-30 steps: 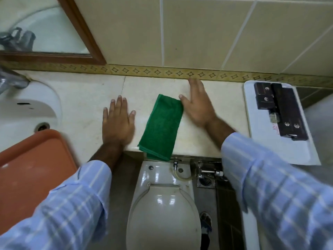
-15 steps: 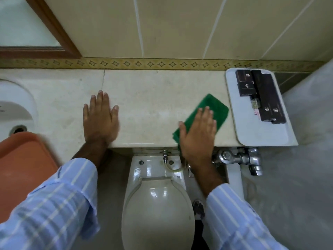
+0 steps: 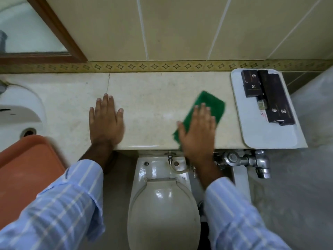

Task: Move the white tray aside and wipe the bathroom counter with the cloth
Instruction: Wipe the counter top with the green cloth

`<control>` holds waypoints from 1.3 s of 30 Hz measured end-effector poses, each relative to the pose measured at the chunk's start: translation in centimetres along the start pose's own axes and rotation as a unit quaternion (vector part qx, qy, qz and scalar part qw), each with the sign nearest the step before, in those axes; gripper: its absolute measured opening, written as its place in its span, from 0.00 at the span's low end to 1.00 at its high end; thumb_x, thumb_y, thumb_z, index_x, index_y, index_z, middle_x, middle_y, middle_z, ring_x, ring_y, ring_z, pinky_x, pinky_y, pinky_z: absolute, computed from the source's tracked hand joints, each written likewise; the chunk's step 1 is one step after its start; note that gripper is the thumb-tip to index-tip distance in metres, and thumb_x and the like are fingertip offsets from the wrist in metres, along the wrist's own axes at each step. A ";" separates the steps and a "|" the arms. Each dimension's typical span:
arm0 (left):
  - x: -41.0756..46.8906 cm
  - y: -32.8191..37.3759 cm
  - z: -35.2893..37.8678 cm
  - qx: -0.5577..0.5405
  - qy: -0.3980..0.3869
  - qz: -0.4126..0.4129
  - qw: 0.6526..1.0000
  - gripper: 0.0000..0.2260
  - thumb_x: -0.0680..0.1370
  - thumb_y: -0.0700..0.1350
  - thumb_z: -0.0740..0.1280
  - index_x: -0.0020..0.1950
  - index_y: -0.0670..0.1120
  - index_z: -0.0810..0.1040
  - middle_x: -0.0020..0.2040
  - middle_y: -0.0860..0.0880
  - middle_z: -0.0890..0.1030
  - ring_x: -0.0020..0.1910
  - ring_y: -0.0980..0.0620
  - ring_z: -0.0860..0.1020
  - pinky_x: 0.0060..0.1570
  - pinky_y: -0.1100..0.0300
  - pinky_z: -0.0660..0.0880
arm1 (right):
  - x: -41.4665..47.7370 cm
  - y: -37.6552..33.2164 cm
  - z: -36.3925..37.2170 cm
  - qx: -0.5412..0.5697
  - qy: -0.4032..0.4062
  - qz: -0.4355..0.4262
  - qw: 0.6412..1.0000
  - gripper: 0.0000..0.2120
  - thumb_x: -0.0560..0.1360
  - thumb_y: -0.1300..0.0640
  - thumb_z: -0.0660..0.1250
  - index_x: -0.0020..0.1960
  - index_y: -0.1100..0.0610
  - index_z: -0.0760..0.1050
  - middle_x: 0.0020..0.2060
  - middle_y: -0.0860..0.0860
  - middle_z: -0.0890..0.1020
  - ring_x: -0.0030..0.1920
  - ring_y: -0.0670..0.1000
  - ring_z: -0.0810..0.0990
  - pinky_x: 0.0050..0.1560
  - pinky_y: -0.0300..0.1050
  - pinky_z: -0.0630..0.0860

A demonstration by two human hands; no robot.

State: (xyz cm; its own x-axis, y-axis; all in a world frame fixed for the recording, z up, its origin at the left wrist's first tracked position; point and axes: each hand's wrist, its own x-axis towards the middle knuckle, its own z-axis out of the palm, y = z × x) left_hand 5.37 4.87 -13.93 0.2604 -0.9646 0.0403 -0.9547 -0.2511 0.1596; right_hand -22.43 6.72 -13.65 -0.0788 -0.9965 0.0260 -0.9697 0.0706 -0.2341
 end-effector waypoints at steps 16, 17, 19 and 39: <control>-0.3 -1.2 -0.8 -0.283 0.061 -0.077 0.954 0.26 0.86 0.55 0.55 0.82 0.44 0.63 0.82 0.46 0.64 0.81 0.48 0.60 0.79 0.58 0.54 | 5.2 -7.7 -2.0 0.154 -0.198 -0.352 0.902 0.30 0.79 0.41 0.67 0.76 0.55 0.70 0.77 0.53 0.71 0.78 0.53 0.66 0.77 0.47 0.61; -0.2 -1.2 -0.9 -0.280 0.054 -0.071 0.956 0.26 0.85 0.55 0.56 0.80 0.43 0.67 0.80 0.44 0.68 0.80 0.46 0.63 0.79 0.56 0.57 | 5.0 -6.9 -2.5 0.149 -0.159 -0.307 0.926 0.27 0.79 0.44 0.68 0.74 0.56 0.73 0.72 0.54 0.75 0.74 0.55 0.71 0.73 0.47 0.66; -0.3 -1.1 -1.2 -0.272 0.045 -0.060 0.959 0.24 0.84 0.56 0.60 0.75 0.43 0.74 0.76 0.43 0.73 0.76 0.44 0.68 0.77 0.51 0.63 | 4.3 -5.5 -3.5 0.110 -0.111 -0.195 0.968 0.24 0.76 0.45 0.72 0.67 0.57 0.77 0.62 0.56 0.79 0.63 0.58 0.77 0.63 0.50 0.73; 3.5 -0.5 -10.1 -0.448 -0.239 -0.251 0.824 0.07 0.74 0.41 0.76 0.45 0.44 0.78 0.45 0.42 0.86 0.41 0.46 0.87 0.34 0.56 0.85 | 1.0 -7.8 -5.9 0.362 -0.141 -0.016 0.921 0.08 0.72 0.59 0.70 0.50 0.52 0.74 0.39 0.47 0.80 0.37 0.45 0.79 0.34 0.40 0.78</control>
State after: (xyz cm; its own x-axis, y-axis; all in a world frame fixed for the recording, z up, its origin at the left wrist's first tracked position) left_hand 8.24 2.42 -3.92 0.2996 -0.7324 -0.6115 -0.1981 -0.6747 0.7110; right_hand -16.28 5.44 -6.06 0.1089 -0.9767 -0.1850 -0.5530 0.0951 -0.8277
